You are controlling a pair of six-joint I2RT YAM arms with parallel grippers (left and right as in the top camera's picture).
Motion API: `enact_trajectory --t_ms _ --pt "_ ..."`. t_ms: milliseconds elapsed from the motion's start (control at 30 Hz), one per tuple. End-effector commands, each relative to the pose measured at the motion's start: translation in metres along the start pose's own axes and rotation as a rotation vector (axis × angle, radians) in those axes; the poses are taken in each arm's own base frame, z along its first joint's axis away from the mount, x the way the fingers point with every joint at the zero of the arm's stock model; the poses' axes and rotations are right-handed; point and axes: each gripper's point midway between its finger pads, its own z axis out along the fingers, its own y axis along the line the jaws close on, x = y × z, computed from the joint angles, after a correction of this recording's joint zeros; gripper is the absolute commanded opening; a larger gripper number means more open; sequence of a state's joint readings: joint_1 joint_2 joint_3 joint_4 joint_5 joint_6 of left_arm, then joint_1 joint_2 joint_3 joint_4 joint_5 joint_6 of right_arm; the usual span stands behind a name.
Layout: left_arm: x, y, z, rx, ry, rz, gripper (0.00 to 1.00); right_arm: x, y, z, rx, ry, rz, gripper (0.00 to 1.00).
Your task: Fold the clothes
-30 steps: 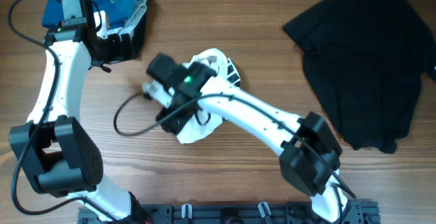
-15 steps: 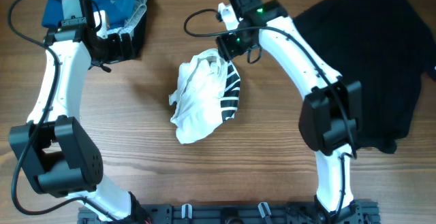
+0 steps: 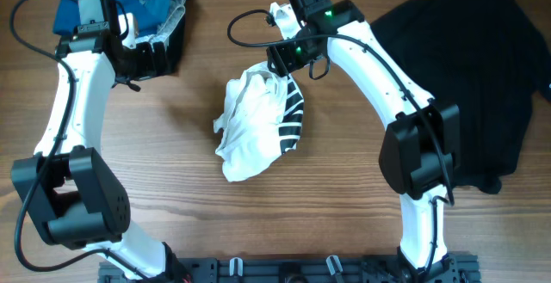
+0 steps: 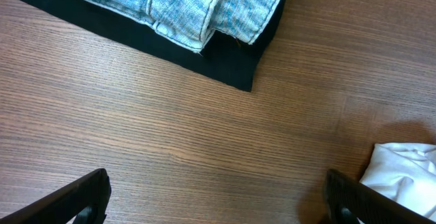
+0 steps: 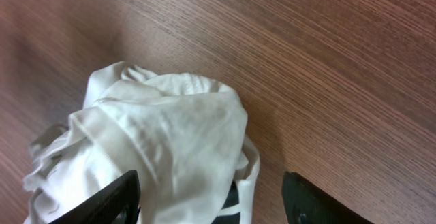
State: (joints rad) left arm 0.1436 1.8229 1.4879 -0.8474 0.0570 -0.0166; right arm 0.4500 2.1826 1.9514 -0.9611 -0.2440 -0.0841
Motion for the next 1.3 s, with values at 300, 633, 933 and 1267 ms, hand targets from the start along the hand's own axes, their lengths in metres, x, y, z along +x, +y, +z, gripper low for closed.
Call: enact_trajectory --t_ms 300,633,933,1267 --pt "-0.006 -0.001 -0.004 0.012 -0.018 0.007 1.0 0.007 0.025 0.008 -0.085 -0.01 -0.095 0.54" --pt "-0.006 -0.001 -0.004 0.012 -0.019 0.008 1.0 -0.016 0.066 0.015 -0.134 -0.106 -0.154 0.04" --pt "-0.006 -0.001 -0.004 0.012 -0.019 0.008 1.0 -0.083 0.12 0.026 -0.194 -0.373 -0.011 0.04" --pt "-0.003 -0.001 -0.004 0.012 -0.008 0.007 1.0 -0.066 0.1 0.02 -0.126 -0.258 0.058 1.0"
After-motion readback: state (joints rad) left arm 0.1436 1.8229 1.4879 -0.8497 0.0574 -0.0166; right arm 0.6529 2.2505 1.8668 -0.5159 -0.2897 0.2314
